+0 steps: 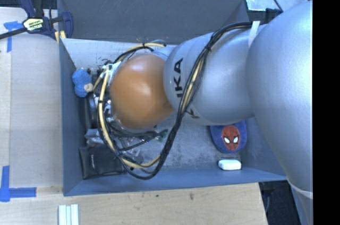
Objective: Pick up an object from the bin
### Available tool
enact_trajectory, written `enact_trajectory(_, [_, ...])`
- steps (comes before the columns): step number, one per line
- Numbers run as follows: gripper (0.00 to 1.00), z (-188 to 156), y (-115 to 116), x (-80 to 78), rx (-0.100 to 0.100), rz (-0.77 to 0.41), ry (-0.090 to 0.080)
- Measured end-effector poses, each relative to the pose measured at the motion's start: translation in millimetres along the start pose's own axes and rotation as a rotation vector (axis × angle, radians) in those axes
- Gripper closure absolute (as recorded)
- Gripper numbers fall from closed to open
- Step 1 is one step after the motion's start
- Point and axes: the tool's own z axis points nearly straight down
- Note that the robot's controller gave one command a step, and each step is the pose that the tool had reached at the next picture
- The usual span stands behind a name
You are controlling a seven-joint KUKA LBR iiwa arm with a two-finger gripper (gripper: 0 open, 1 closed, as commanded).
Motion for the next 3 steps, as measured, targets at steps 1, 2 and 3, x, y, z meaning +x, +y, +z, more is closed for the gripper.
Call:
enact_trajectory(1, [0.0,37.8,-1.5,0.8,0.002,-0.154,-0.005])
enact_trajectory(2, [0.0,36.4,-2.5,-0.2,0.003,-0.15,-0.008])
enact_trajectory(3, [1.0,33.3,-2.0,-3.5,0.006,-0.151,-0.017])
